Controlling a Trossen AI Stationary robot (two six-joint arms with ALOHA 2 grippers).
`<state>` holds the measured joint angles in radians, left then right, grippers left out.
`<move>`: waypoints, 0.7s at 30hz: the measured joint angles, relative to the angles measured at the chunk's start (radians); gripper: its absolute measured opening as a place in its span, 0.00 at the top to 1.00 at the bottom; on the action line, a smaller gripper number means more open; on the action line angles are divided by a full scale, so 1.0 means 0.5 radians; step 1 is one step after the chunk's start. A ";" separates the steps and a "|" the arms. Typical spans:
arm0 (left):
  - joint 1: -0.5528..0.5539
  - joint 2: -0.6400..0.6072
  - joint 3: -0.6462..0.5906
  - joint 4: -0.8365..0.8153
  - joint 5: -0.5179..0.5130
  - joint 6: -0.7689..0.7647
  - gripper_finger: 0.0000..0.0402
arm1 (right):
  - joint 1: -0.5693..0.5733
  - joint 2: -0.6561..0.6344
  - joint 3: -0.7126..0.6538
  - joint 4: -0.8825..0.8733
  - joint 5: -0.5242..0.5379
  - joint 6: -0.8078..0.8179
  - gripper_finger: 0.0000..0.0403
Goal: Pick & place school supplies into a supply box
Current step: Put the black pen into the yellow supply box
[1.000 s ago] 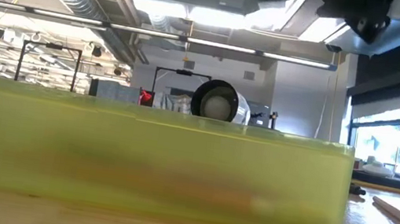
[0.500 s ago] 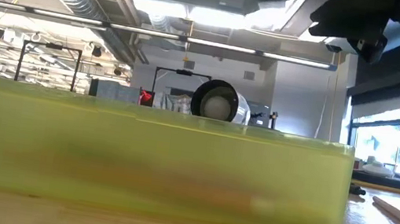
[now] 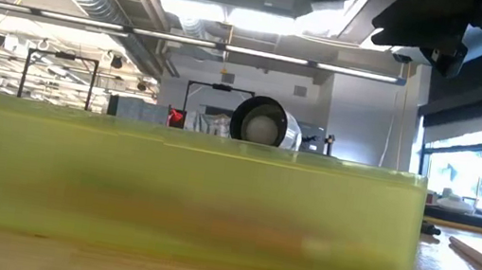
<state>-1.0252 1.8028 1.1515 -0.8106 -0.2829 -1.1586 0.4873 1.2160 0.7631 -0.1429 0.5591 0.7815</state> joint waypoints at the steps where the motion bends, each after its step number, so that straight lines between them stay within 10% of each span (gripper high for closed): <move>1: -0.002 0.012 0.005 0.022 0.020 -0.003 0.31 | 0.000 0.000 0.000 0.000 0.000 0.000 0.77; 21: 0.110 0.162 -0.022 0.207 0.272 0.008 0.31 | 0.000 0.001 0.002 0.001 -0.008 0.000 0.77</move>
<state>-0.9700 1.8836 1.1407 -0.7071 -0.1468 -1.1545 0.4873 1.2163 0.7639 -0.1425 0.5552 0.7815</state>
